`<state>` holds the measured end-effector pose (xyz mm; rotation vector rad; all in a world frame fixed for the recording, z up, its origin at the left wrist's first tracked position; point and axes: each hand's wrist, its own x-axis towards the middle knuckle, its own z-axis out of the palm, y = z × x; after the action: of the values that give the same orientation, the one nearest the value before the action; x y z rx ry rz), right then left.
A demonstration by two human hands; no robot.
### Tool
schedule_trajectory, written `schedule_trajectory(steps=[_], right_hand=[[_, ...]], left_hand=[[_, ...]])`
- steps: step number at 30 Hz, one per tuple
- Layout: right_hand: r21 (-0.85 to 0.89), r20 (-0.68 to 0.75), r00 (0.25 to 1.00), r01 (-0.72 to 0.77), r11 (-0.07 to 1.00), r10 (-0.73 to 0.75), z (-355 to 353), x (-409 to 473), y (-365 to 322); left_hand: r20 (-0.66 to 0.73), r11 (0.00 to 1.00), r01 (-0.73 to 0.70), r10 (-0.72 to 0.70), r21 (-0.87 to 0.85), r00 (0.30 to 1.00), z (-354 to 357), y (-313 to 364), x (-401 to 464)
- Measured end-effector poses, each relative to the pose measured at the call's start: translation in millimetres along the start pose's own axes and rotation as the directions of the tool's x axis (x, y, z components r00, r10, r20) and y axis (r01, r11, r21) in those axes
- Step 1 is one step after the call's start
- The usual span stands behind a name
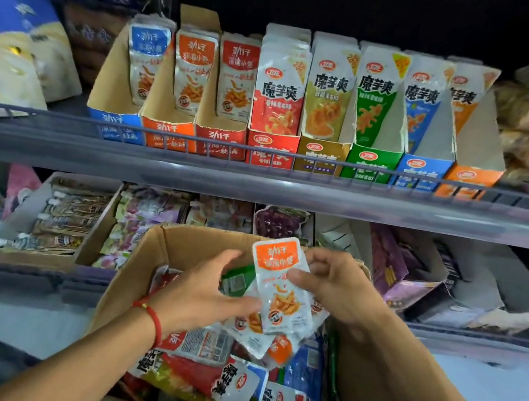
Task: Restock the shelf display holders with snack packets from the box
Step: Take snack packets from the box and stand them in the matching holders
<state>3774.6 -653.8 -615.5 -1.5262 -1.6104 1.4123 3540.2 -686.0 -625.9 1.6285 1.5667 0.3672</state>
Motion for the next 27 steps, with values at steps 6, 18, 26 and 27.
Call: schedule_trajectory(steps=[6,18,26,27], right_hand=[[0.363,-0.017,0.999,-0.032,0.931,0.041,3.9,-11.0,-1.6],[0.367,-0.078,0.995,-0.026,0.930,0.059,29.0,-16.3,-7.3],[0.295,-0.300,0.953,0.041,0.955,0.052,17.1,-10.4,-12.4],[0.314,-0.313,0.948,0.053,0.948,0.051,13.9,-10.5,-14.0]], left_hand=[[0.082,0.973,0.084,-0.067,-0.216,0.994,-1.9,13.4,-5.4],[0.105,0.684,0.111,-0.051,-0.721,0.993,11.5,12.9,-8.8],[-0.095,0.696,-0.020,-0.070,-0.718,0.993,-5.6,8.5,-8.9],[-0.118,0.706,-0.035,-0.069,-0.708,0.991,-8.2,7.1,-8.5]])
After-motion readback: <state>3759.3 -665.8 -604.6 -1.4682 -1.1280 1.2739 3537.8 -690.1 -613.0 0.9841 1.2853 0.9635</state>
